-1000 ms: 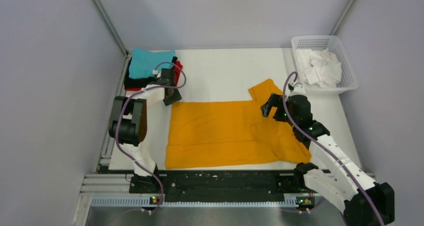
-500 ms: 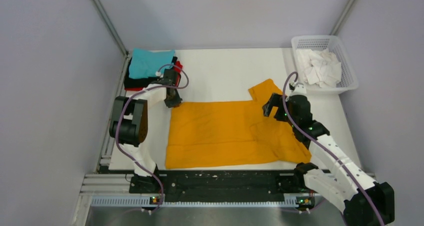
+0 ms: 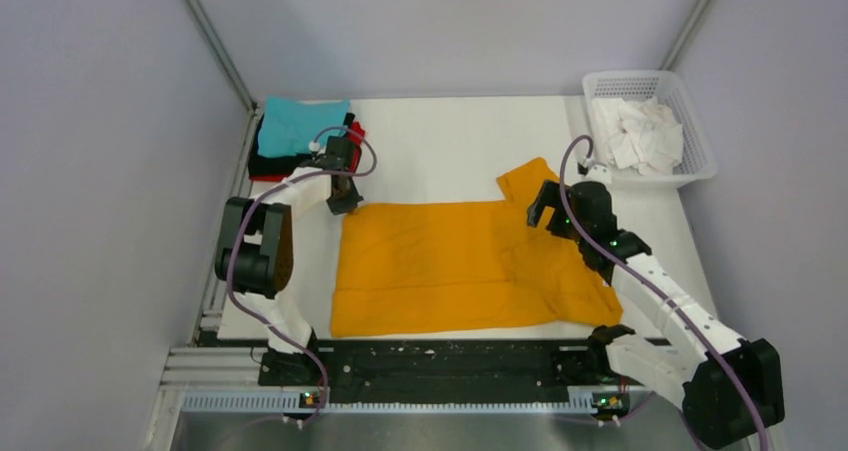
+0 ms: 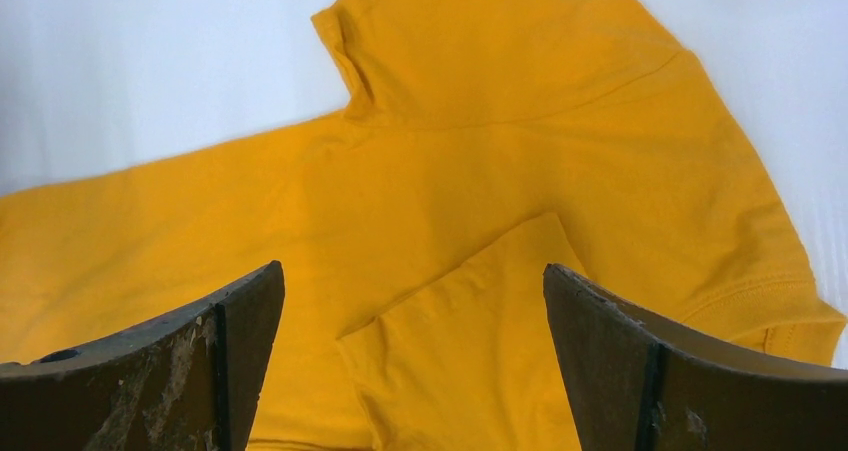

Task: Fold and stack the t-shirts
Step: Grab the side of the flattened tshirt furthest away from the robot with both arms

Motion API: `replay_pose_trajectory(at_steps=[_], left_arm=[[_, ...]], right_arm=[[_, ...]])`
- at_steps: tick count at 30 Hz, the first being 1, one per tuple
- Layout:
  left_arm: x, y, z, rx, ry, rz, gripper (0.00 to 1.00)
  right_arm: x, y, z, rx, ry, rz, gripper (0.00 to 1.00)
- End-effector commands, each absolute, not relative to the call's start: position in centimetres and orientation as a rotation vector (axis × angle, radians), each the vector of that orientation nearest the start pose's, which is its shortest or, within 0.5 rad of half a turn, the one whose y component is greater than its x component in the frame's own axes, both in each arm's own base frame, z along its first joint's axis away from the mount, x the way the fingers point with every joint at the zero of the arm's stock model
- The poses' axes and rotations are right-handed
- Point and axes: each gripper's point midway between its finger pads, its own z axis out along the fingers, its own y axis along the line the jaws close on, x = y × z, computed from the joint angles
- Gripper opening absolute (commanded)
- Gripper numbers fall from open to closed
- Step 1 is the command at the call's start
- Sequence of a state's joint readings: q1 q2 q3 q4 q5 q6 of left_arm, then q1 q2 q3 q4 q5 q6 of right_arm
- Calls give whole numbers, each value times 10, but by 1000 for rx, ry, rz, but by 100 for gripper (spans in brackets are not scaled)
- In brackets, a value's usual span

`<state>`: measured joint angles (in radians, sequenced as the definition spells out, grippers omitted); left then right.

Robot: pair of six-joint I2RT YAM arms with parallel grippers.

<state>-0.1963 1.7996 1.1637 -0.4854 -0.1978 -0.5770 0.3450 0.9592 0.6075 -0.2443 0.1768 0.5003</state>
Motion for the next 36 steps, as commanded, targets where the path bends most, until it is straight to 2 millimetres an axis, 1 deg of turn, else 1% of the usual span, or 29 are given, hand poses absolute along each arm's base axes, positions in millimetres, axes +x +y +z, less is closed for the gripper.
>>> replay_pose_trajectory(at_steps=[1,5,9,11,14,17,19,20,21,22,23,24,26,29,31,33,36], left_arm=[[392,-56,69,-598,2480,39,0],[390,-48,71,-627,2456,83,0],[392,-52,73,-628,2449,51,0],[392,-54,74,-620,2442,33,0],[391,-56,76,-620,2437,8,0],[391,-62,76,-612,2440,-35,0],[392,-64,77,-610,2437,-55,0],[393,-65,78,-610,2434,-62,0],[393,-66,78,-610,2432,-67,0],[393,-66,79,-608,2430,-70,0],[393,-66,79,-610,2429,-68,0],[393,-65,79,-609,2427,-67,0],[393,-65,78,-614,2425,-61,0],[393,-66,76,-613,2433,-69,0],[392,-65,75,-617,2436,-63,0],[391,-65,75,-620,2436,-62,0],[390,-66,76,-621,2432,-68,0]], right_arm=[[321,93,173,374,2061,280,99],[338,96,181,370,2076,255,99],[360,94,179,377,2108,202,99],[377,91,180,373,2110,161,99],[405,86,173,364,2124,74,99],[439,80,155,364,2148,-25,99],[465,78,140,374,2178,-64,96],[475,78,129,377,2206,-81,95],[487,79,109,375,2254,-103,93],[498,80,102,374,2275,-113,91],[507,81,91,369,2304,-131,89],[518,82,90,369,2310,-141,85],[532,83,73,367,2335,-164,82],[541,85,50,364,2378,-180,71],[539,87,37,368,2412,-183,65],[534,86,30,379,2427,-189,61],[525,81,24,393,2437,-216,55]])
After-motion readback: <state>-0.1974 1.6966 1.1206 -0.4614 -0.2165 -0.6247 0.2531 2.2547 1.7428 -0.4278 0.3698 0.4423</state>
